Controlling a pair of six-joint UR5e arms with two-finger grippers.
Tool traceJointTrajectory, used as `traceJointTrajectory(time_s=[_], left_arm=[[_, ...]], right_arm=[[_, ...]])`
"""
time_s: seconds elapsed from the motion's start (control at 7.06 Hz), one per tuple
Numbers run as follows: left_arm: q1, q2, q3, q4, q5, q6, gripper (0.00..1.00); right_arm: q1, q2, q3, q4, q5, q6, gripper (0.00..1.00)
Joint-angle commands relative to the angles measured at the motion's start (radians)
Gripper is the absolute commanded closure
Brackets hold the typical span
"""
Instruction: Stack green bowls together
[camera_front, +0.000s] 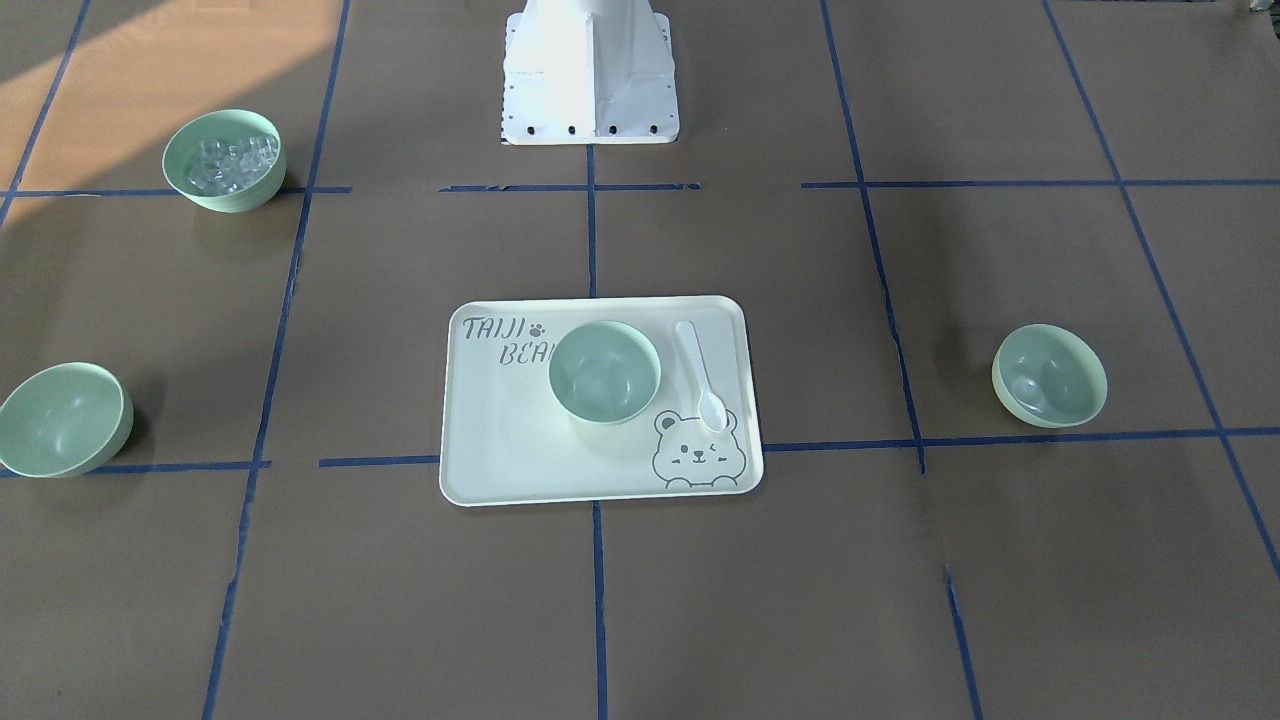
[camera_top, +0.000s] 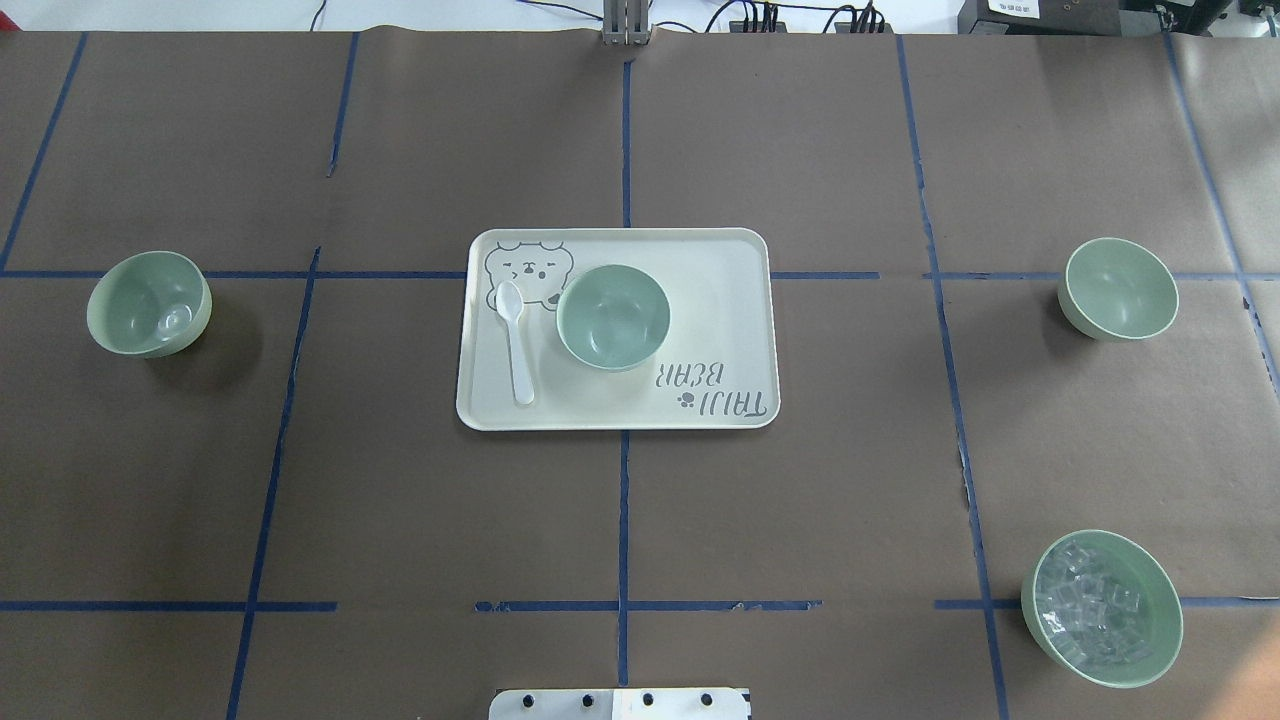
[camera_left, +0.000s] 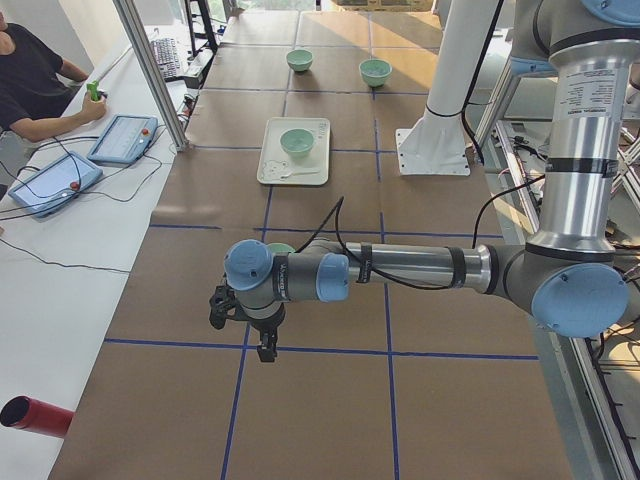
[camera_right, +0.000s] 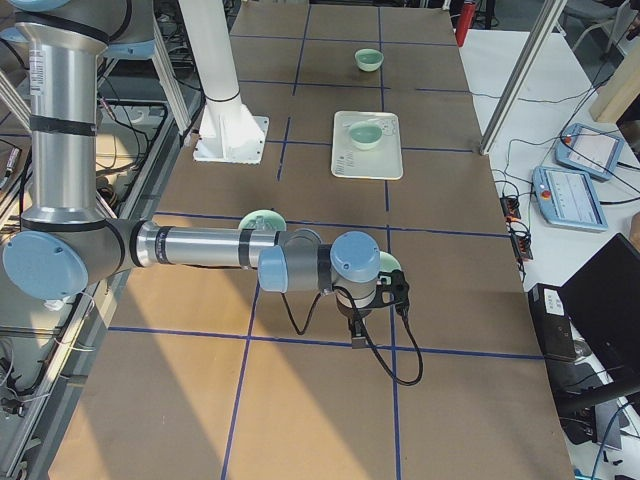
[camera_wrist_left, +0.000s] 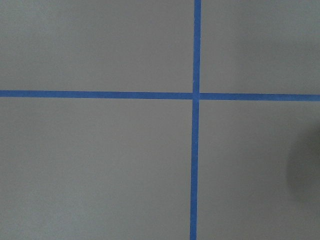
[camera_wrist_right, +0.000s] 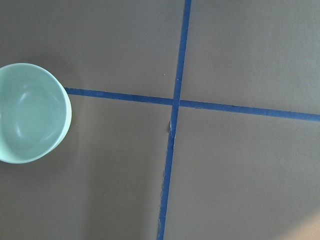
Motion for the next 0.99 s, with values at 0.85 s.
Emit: traceJointTrajectory(time_s=[0.85], left_arm=[[0.279,-0.008,-0.004,-0.389,0.000,-0.420,0.00]], right_arm=[[-0.009,0.012,0.011,0.012,0.006,0.003,0.00]])
